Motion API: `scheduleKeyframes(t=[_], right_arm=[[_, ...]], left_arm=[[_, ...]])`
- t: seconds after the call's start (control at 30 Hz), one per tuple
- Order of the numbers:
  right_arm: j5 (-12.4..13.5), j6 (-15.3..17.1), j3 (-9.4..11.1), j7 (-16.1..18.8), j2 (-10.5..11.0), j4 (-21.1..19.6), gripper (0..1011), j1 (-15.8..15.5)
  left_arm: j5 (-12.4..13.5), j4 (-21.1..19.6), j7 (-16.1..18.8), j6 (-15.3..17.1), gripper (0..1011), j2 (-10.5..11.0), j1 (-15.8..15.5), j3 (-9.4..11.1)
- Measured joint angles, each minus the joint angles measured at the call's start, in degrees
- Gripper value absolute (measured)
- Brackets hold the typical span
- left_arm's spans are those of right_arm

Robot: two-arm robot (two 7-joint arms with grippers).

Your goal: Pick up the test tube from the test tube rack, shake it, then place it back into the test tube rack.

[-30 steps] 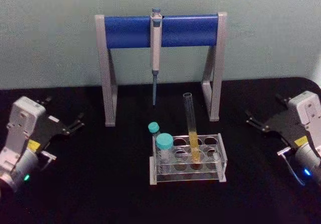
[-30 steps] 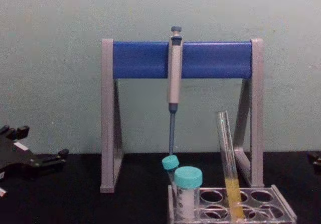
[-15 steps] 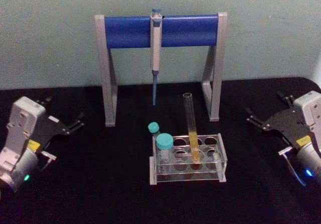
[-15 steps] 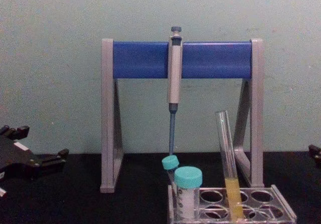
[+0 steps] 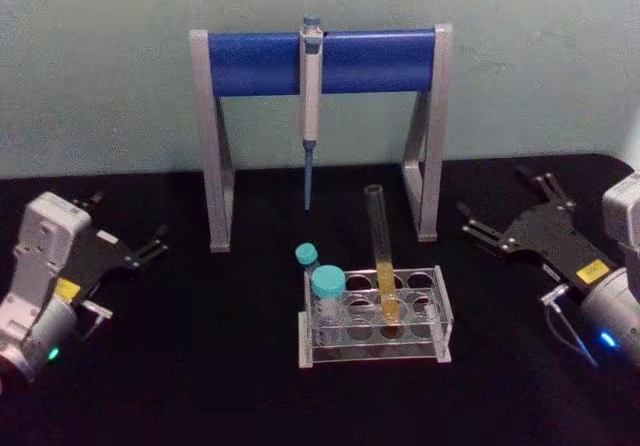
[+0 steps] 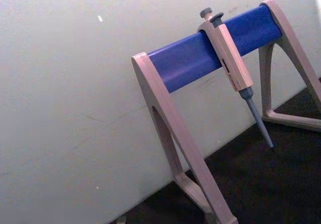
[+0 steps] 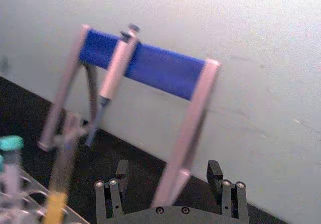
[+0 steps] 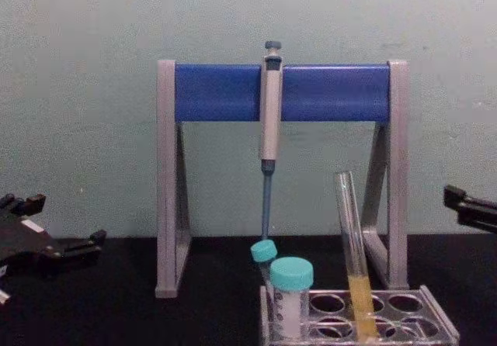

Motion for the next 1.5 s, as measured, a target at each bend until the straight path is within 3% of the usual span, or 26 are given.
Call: scheduleKeyframes(t=[0.2, 0.47, 0.83, 1.2, 1.5], right_arm=[[3.31, -0.03, -0.15, 5.45, -0.82, -0.75, 1000, 0.60], [6.89, 4.21, -1.02, 11.51, -2.13, -1.66, 1000, 2.10], [6.59, 10.29, -2.78, 15.51, -4.34, -0.09, 1000, 5.89], [4.89, 15.88, -3.66, 16.19, -6.60, 1.91, 1000, 8.33], [4.31, 17.64, -3.33, 17.04, -7.87, 3.12, 1000, 8.86]], left_arm=[[0.00, 0.00, 0.00, 0.00, 1001, 0.00, 0.00, 0.00], [-0.01, 0.00, 0.00, 0.00, 1001, 0.00, 0.00, 0.00], [0.00, 0.00, 0.00, 0.00, 1001, 0.00, 0.00, 0.00], [-0.01, 0.00, 0.00, 0.00, 1001, 0.00, 0.00, 0.00], [0.00, 0.00, 0.00, 0.00, 1001, 0.00, 0.00, 0.00]])
